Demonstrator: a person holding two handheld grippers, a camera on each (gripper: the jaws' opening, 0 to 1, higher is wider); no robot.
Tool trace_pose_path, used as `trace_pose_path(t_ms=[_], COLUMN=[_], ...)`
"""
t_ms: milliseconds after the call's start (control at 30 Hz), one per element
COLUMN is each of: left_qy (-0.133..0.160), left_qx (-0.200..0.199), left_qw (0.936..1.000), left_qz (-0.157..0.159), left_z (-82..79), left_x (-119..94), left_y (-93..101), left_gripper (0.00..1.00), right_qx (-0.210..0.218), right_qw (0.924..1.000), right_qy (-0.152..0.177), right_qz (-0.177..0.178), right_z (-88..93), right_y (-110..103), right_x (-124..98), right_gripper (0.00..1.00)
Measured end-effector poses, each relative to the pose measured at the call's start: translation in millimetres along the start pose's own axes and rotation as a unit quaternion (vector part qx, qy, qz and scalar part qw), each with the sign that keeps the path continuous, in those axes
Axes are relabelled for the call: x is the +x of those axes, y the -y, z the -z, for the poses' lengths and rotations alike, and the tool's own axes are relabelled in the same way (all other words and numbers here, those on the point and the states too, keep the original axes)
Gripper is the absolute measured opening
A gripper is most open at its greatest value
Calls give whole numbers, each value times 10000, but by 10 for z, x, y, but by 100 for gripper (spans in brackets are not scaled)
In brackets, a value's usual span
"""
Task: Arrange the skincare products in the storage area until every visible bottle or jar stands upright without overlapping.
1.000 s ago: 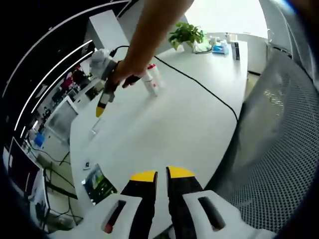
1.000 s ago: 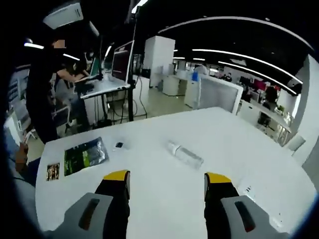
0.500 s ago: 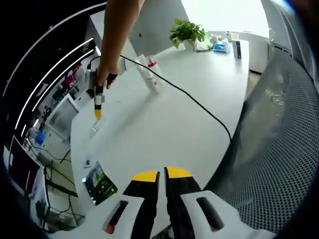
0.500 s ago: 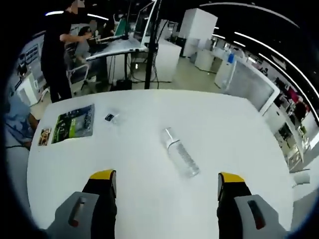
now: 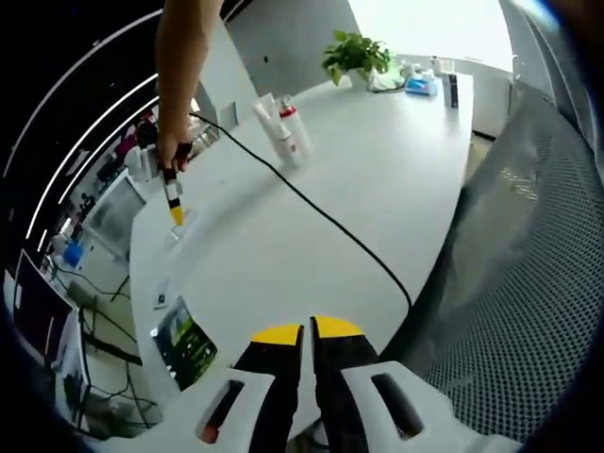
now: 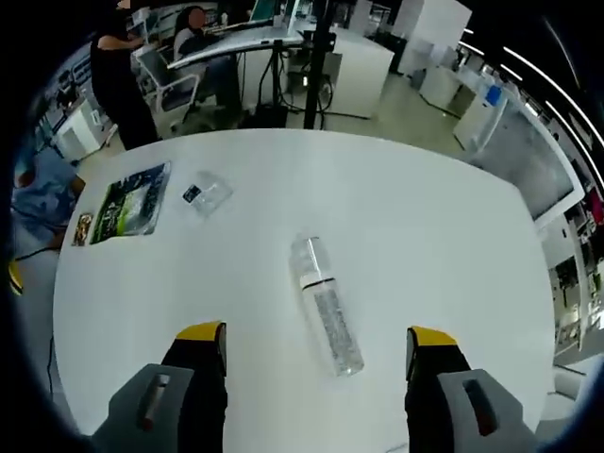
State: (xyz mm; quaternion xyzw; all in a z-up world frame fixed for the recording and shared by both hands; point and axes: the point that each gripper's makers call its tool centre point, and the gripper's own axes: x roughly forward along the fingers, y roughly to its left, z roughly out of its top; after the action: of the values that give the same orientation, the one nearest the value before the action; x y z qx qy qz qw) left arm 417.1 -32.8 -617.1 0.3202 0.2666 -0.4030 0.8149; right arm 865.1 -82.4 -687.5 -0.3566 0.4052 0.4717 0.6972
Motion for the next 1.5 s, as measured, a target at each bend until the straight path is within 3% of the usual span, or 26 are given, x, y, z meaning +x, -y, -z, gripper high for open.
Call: trace_pose_path(t_ms=[167, 300, 367, 400, 433, 467, 567, 600, 700, 767, 933, 1067, 1133, 1233, 1367, 1433, 1500], left_qy=[-82, -39, -46, -57, -64, -62, -63, -61, -35, -27, 18, 74, 244, 373, 477, 634, 775], left_qx=[-95, -120, -143, -158, -150, -144, -189, -195, -206, -198, -209, -263, -329, -350, -367, -418, -493], left_qw=[9999, 9999, 9999, 9998, 9998, 9998, 9997, 9997, 9997, 9997, 9997, 9995, 9989, 9983, 9978, 9963, 9948], left_qz=[-24, -63, -81, -79, -74, -75, -126, -137, -147, -146, -154, -182, -240, -280, -284, -392, -429], left_z=[57, 46, 55, 60, 63, 60, 65, 65, 57, 53, 31, 9, -50, -98, -135, -181, -228], left_x=[5, -2, 0, 0, 1, 0, -6, -8, -12, -13, -16, -29, -57, -85, -100, -142, -173], left_y=[-22, -37, -44, -43, -39, -37, -58, -62, -65, -63, -69, -87, -120, -138, -145, -193, -217], left_gripper=[4, 3, 3, 3, 3, 3, 3, 3, 3, 3, 4, 5, 5, 5, 5, 5, 6], right_qx=[-313, -137, 53, 157, 244, 463, 535, 630, 521, 438, 393, 817, 1063, 1512, 2139, 2496, 2587], right_qw=[9993, 9992, 9991, 9986, 9987, 9973, 9965, 9968, 9975, 9982, 9985, 9966, 9939, 9852, 9646, 9495, 9382], right_qy=[-188, -288, -345, -385, -387, -438, -524, -420, -421, -398, -387, -28, 290, 801, 1536, 1902, 2295], right_qz=[-61, -227, -242, -318, -211, -376, -367, -238, -239, -61, 31, 115, 101, 111, 114, -32, -108], right_z=[-64, -61, -28, -3, 11, 44, 110, 99, 104, 114, 212, 246, 227, 170, 105, 68, 6], right_y=[11, -5, 13, -2, 34, -24, -66, -67, -101, -101, -332, -569, -718, -968, -1379, -1700, -2009], right_x=[258, 383, 396, 396, 392, 394, 395, 381, 341, 317, 185, -8, -131, -387, -794, -1026, -1256], right_gripper=[48, 44, 33, 23, 19, 16, 13, 13, 13, 13, 12, 12, 12, 12, 12, 12, 12])
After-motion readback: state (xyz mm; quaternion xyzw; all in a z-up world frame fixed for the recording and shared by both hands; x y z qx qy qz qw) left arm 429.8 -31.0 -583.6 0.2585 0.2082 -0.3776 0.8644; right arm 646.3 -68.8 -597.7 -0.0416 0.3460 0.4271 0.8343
